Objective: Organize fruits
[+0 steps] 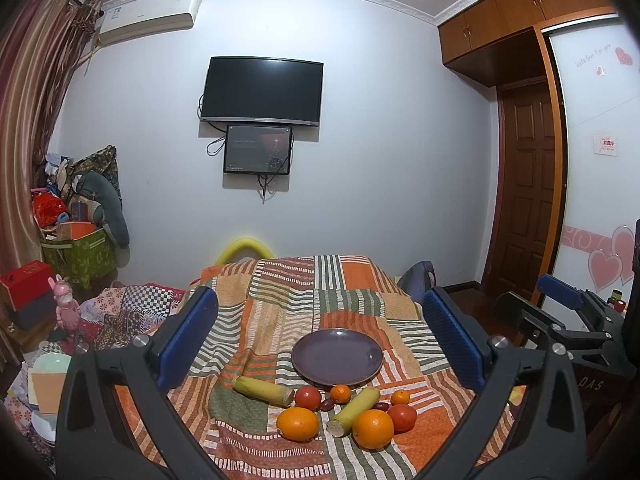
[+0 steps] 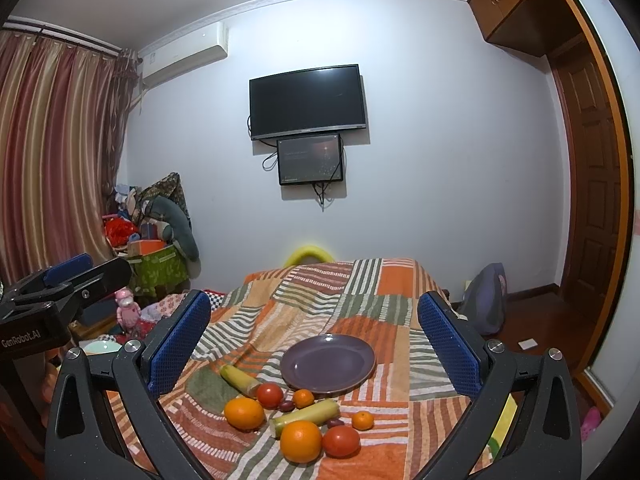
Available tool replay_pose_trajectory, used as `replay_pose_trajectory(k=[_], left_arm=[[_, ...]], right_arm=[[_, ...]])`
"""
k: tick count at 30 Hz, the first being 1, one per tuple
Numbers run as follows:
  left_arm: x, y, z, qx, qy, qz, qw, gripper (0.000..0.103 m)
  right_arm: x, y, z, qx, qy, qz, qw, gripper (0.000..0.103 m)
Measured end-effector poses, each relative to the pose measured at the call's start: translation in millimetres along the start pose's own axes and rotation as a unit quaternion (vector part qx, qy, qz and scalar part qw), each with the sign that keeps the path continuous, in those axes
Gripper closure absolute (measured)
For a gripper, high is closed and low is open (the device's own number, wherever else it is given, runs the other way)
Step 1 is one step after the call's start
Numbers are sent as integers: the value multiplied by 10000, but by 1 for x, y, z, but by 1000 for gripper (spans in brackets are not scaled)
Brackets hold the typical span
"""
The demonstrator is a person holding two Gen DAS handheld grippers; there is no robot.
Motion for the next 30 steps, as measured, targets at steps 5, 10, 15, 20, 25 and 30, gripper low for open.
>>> replay_pose_trajectory(k=[5,10,15,20,25,30], left_arm=[[0,-1,-2,7,-5,3,10000,0],[0,-1,-2,11,-11,3,10000,0],[0,-1,-2,9,-9,6,10000,0],[-1,-1,-2,13,-8,2,10000,0],[-1,-2,-3,19,-4,4,10000,0],[-1,-2,-2,27,-11,1,10000,0]], right_arm=[[0,0,-1,-4,-5,5,10000,0],[1,1,-1,-11,-3,11,10000,0],[1,1,-1,-10,-14,16,10000,0],[1,1,-1,-8,-15,17,10000,0],[2,2,-1,-6,-18,20,10000,0],[2,3,-1,-24,-23,21,10000,0]])
Point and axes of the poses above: each gripper's, at about its wrist camera, not at the fingertips, and y roughly against the way its jaws point, x to its left, z to its top, the point moved 1 cm from there along -y, roughly the way its jaws point, and after that the axes turned 4 degrees about -z, right-handed, at the moved point
